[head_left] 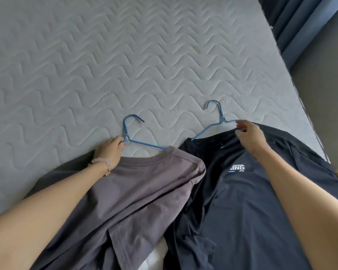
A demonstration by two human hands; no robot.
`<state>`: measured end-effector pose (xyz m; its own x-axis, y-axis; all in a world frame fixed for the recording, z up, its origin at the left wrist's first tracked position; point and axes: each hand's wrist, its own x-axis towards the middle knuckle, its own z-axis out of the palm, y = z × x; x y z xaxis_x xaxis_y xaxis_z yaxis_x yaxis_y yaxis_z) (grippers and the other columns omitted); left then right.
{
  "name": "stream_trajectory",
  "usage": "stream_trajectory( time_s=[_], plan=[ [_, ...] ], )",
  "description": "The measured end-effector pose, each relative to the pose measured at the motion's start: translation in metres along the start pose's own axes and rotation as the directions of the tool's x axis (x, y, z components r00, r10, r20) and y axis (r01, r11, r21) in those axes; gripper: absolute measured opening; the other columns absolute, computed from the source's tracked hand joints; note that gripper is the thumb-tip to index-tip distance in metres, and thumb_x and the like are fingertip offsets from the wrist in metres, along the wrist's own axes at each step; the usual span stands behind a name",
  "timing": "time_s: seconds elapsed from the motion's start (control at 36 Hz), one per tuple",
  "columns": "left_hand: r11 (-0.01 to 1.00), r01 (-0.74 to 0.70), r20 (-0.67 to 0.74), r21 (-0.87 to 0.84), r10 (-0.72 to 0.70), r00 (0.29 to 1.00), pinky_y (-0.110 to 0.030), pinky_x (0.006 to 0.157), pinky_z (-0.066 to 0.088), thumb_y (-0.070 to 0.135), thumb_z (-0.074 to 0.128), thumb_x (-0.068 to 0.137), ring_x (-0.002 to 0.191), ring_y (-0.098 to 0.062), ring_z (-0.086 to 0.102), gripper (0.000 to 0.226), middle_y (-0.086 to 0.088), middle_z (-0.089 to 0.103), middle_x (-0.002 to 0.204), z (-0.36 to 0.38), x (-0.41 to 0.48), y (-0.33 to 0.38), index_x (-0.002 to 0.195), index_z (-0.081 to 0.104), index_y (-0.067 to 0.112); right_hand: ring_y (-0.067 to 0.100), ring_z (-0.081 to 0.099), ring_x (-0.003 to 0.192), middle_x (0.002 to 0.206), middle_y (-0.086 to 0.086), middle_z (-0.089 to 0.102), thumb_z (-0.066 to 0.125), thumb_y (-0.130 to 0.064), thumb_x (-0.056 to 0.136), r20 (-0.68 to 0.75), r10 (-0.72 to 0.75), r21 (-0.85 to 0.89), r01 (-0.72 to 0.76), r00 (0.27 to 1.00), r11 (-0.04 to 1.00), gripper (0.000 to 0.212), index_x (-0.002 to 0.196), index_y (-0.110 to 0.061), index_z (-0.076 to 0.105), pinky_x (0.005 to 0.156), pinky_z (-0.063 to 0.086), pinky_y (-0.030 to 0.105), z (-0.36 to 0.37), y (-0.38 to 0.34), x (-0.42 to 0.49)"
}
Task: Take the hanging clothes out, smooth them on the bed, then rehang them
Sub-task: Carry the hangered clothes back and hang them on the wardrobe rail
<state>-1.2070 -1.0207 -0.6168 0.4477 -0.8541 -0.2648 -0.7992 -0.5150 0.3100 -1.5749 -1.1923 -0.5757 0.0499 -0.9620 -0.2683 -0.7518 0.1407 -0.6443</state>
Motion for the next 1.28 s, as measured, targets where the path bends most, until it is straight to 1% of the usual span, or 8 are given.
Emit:
stream_trajectory(
  time_s=[0.08, 0.22, 0.47, 0.72, 0.81, 0.92, 1.14, 1.28],
  plan=[
    [1.000, 0.002, 0.017, 0.029, -0.002, 1.000, -0.042, 0.082, 0.046, 0.026, 0.039, 0.099, 0.100, -0.036, 0.058, 0.024, -0.017, 0.063, 0.107, 0.004, 0.009, -0.002, 0.097, 0.055, 0.010, 0.027, 0.054, 0.114, 0.139, 0.006, 0.051, 0.043, -0.010, 0.090, 0.026, -0.017, -0.147, 0.021, 1.000, 0.989, 0.048, 0.138, -0.017, 0.046, 0.089, 0.042, 0.031, 0.004, 0.006, 0.020],
    [0.998, 0.050, 0.134, -0.048, -0.043, 0.990, -0.035, 0.075, 0.041, 0.025, 0.032, 0.101, 0.084, -0.027, 0.056, 0.028, -0.005, 0.061, 0.095, 0.003, 0.028, -0.004, 0.075, 0.042, 0.022, 0.029, 0.039, 0.133, 0.145, 0.006, 0.043, 0.041, -0.011, 0.089, 0.016, -0.075, -0.345, 0.076, 0.997, 0.935, 0.048, 0.137, -0.017, 0.045, 0.114, 0.023, 0.045, 0.016, 0.021, 0.045],
    [0.997, 0.058, 0.161, -0.044, -0.050, 0.986, -0.030, 0.070, 0.037, 0.024, 0.031, 0.102, 0.082, -0.022, 0.053, 0.024, 0.002, 0.057, 0.092, 0.001, 0.029, -0.003, 0.082, 0.045, 0.019, 0.037, 0.047, 0.113, 0.117, 0.018, 0.057, 0.050, -0.016, 0.093, -0.134, -0.045, -0.408, -0.014, 0.990, 0.913, 0.021, 0.106, -0.008, 0.065, 0.088, 0.041, 0.043, 0.008, 0.019, 0.056],
    [0.987, 0.128, 0.296, -0.093, -0.095, 0.950, -0.035, 0.076, 0.043, 0.022, 0.031, 0.100, 0.084, -0.028, 0.056, 0.033, -0.014, 0.062, 0.101, -0.015, 0.027, 0.003, 0.070, 0.043, 0.026, 0.033, 0.042, 0.117, 0.116, 0.014, 0.059, 0.051, -0.029, 0.094, 0.043, -0.047, -0.664, 0.064, 0.998, 0.745, 0.024, 0.108, -0.013, 0.062, 0.092, 0.038, 0.043, -0.018, 0.034, 0.027],
    [0.986, 0.112, 0.313, -0.127, -0.067, 0.947, -0.034, 0.082, 0.044, 0.014, 0.036, 0.099, 0.082, -0.023, 0.053, 0.032, -0.005, 0.059, 0.091, -0.029, 0.014, 0.007, 0.071, 0.045, 0.026, 0.038, 0.045, 0.113, 0.114, 0.018, 0.060, 0.053, -0.028, 0.093, -0.003, -0.015, -0.593, 0.011, 1.000, 0.805, 0.024, 0.107, -0.015, 0.066, 0.090, 0.040, 0.043, -0.034, 0.036, 0.010],
    [0.977, 0.104, 0.257, -0.186, -0.054, 0.965, -0.027, 0.070, 0.037, 0.013, 0.044, 0.097, 0.070, -0.021, 0.050, 0.024, 0.007, 0.052, 0.066, -0.067, -0.019, 0.006, 0.076, 0.050, 0.023, 0.039, 0.056, 0.098, 0.102, 0.019, 0.061, 0.061, -0.021, 0.087, 0.034, -0.032, -0.404, 0.043, 0.999, 0.914, 0.019, 0.099, -0.009, 0.070, 0.083, 0.042, 0.037, -0.068, 0.012, -0.012],
    [0.988, 0.058, 0.128, -0.146, -0.040, 0.991, -0.034, 0.078, 0.049, 0.028, 0.056, 0.093, 0.080, -0.021, 0.065, 0.014, 0.004, 0.065, 0.073, -0.198, -0.086, 0.006, 0.089, 0.065, 0.018, 0.025, 0.053, 0.079, 0.086, 0.002, 0.051, 0.062, -0.021, 0.088, 0.076, -0.228, -0.304, 0.240, 0.971, 0.922, 0.009, 0.090, -0.015, 0.068, 0.069, 0.034, 0.029, -0.141, -0.093, -0.073],
    [0.992, 0.034, -0.029, -0.118, -0.038, 0.999, -0.024, 0.064, 0.039, 0.027, 0.058, 0.093, 0.077, -0.017, 0.064, 0.014, 0.004, 0.066, 0.076, -0.322, -0.129, 0.010, 0.085, 0.065, 0.019, 0.025, 0.055, 0.087, 0.093, 0.003, 0.058, 0.059, -0.020, 0.089, 0.088, -0.348, -0.234, 0.359, 0.933, 0.903, 0.008, 0.086, -0.017, 0.066, 0.077, 0.041, 0.035, -0.198, -0.190, -0.126]
  ],
)
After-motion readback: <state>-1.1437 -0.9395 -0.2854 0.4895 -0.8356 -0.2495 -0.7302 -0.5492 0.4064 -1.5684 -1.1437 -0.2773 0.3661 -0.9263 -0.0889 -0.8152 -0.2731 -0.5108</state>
